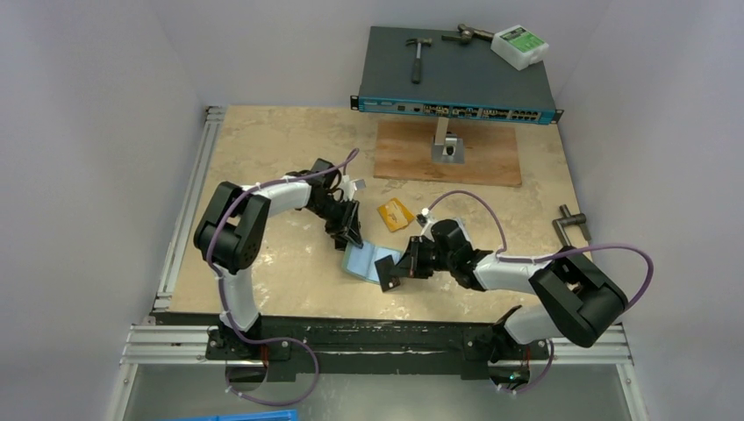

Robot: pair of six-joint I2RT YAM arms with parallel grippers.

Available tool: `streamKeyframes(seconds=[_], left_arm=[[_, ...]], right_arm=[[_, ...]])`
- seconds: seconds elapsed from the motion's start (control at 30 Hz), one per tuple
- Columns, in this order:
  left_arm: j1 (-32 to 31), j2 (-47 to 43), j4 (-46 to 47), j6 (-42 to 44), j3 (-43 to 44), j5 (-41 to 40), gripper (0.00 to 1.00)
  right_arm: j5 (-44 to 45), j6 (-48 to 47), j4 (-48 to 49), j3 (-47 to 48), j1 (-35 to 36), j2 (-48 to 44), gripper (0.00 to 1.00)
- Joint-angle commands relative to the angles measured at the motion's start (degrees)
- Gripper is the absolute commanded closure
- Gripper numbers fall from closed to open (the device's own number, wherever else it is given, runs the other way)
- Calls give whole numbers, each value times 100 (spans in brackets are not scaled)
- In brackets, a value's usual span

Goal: Put the credit cards into the card holder
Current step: Insert the credit card into the card holder.

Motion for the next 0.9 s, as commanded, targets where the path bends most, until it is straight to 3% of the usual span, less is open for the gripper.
streamKeyframes(seconds=[0.0,0.17,0.43,0.67,0.87], left_arm=[[-38,-2,-343,528,79,-468,79],[-203,-129,-415,869,-113,-699,82],[-445,-448,-308,1193,-264,-112,81],[-410,-442,286,147,-521,488,82],[-556,-341,1206,-897,-729,517,81]], right_arm=[[48,-212,-204,-155,-10,-58,100],[66,-165,-104,-196,-13,-62,100],[-105,-195,-164,-64,-185,-276,100],[90,-288,-590,240,-361,-670,100],[304,-309,-863,449,-429,-878,100]])
